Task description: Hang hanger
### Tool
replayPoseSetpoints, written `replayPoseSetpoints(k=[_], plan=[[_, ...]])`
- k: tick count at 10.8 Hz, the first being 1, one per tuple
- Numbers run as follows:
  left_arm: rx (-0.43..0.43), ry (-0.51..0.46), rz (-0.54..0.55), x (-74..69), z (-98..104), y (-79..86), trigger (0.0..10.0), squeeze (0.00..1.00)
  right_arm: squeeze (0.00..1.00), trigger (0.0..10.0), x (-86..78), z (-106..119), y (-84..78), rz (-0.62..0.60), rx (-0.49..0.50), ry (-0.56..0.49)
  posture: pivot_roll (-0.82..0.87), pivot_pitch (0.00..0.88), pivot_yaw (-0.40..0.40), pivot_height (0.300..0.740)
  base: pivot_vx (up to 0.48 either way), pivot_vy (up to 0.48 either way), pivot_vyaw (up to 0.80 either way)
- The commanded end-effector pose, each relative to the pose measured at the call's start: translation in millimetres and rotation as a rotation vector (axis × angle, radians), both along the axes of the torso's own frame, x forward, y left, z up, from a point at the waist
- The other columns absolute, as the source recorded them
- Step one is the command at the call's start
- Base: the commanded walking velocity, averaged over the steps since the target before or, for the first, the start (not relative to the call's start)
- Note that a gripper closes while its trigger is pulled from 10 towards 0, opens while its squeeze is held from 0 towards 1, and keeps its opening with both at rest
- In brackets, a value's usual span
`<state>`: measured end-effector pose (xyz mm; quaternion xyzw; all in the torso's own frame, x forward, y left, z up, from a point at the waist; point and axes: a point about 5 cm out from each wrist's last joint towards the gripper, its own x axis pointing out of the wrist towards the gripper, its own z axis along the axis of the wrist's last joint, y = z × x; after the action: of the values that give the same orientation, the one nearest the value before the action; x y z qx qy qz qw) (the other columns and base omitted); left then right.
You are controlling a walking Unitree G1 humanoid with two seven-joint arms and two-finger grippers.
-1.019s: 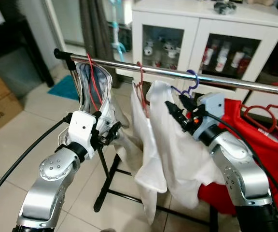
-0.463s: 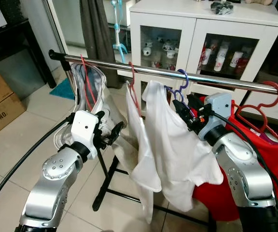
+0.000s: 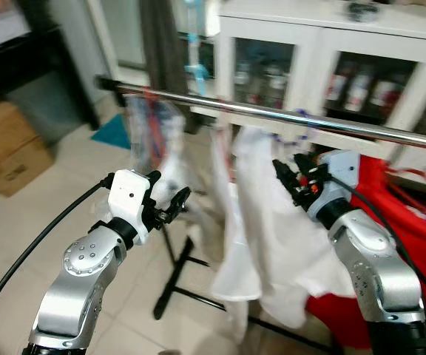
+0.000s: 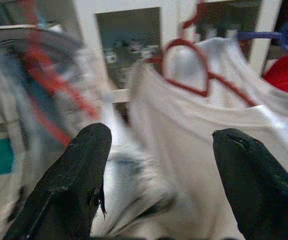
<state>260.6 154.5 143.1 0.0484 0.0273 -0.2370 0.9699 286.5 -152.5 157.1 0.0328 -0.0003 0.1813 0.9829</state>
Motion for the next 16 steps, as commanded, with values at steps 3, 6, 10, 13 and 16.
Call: replayPoseSetpoints(k=[3, 6, 10, 13, 16], plan=[[0.008, 0.002, 0.009, -2.0, 1.1, 6.2, 10.0, 0.0, 0.0, 10.0, -8.0, 6.6, 5.4, 0.041, 0.07, -0.014, 0.08, 0.0, 0.05, 0.74, 0.0, 0.48, 0.0], [0.007, 0.008, 0.003, -1.9, 0.1, 5.6, 10.0, 0.0, 0.0, 10.0, -12.2, 8.2, 3.8, 0.021, 0.064, -0.044, 0.07, 0.0, 0.051, 0.74, 0.0, 0.48, 0.0], [0.007, 0.009, 0.005, -1.8, 0.1, 5.9, 10.0, 0.0, 0.0, 10.0, -15.3, 9.7, 1.7, -0.002, 0.064, -0.06, 0.07, 0.0, 0.05, 0.74, 0.0, 0.48, 0.0], [-0.008, 0.003, 0.012, -1.7, 1.5, 6.2, 10.0, 0.0, 0.0, 10.0, -16.1, 8.8, 5.1, -0.001, 0.119, -0.04, 0.07, 0.0, 0.05, 0.74, 0.0, 0.476, 0.0], [-0.016, -0.033, 0.042, 1.7, 8.2, 6.5, 10.0, 0.0, 0.0, 10.0, -16.3, 9.9, 11.1, 0.012, 0.054, -0.07, 0.08, 0.0, 0.047, 0.74, 0.0, 0.0, 0.0]])
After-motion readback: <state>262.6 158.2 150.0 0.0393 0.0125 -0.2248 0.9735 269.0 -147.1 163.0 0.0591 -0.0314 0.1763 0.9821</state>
